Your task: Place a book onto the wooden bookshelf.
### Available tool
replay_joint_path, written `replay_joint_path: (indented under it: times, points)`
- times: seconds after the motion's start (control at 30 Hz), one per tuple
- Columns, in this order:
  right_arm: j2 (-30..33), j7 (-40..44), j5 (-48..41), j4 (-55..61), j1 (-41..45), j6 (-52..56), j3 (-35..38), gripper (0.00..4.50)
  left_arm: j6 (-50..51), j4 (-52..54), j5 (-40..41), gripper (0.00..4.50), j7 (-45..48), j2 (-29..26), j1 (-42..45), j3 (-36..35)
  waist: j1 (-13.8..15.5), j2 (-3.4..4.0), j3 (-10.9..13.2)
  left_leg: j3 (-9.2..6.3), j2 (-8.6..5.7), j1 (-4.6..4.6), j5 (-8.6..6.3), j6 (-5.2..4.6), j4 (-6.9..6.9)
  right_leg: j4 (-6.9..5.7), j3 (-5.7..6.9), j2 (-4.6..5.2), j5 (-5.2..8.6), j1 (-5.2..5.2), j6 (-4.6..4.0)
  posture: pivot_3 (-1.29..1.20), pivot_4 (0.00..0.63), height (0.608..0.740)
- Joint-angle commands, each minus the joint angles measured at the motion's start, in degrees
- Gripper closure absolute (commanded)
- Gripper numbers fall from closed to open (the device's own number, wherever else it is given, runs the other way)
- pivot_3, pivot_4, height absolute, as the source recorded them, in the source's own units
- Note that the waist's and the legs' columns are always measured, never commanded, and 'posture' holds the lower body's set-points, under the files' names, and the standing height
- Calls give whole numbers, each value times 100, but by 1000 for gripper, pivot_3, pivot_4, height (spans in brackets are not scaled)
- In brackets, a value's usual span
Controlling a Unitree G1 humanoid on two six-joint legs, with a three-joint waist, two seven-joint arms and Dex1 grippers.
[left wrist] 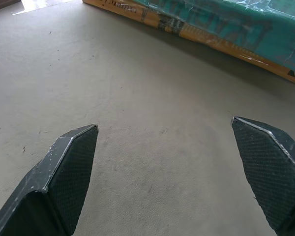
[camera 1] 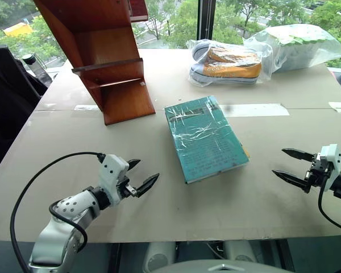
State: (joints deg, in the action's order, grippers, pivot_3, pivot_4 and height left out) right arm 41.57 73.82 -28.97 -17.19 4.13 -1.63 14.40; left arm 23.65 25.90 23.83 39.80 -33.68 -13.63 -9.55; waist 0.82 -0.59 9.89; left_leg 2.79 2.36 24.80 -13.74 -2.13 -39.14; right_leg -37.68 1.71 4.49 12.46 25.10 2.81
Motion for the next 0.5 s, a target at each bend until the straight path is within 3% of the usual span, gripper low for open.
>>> replay_joint_path:
  times: [0.03,0.17,0.37,0.43,0.5]
  points:
    - [5,125,-217,414,-30,-11,166,0,42,78,150,40,94,-26,145,18,1,0,0,0,0,0,0,0,0,-1,0,0,0,0,0,0,150,693]
    - [-39,20,-623,1054,-18,428,221,0,878,304,1047,40,-115,350,569,75,1,-1,0,-3,1,-1,0,0,-8,-9,0,0,0,-2,1,0,150,693]
    - [160,-111,-1041,2339,-302,1117,280,0,3194,62,3906,40,-1499,980,1328,-350,-8,-16,6,-14,1,-7,1,-1,-17,-15,3,2,-1,-16,3,0,150,693]
    - [182,-229,-1171,2701,-420,1293,342,0,3544,-330,4417,40,-2228,1218,1636,-475,-2,-19,9,-15,1,-10,1,-1,-17,-15,3,-1,-1,-19,2,0,150,693]
    - [213,-306,-1251,2962,-537,1424,399,0,3872,-483,4868,40,-2389,1198,1848,-410,0,-24,11,-19,-3,-14,1,-1,-20,-18,4,-4,-1,-22,2,0,150,693]
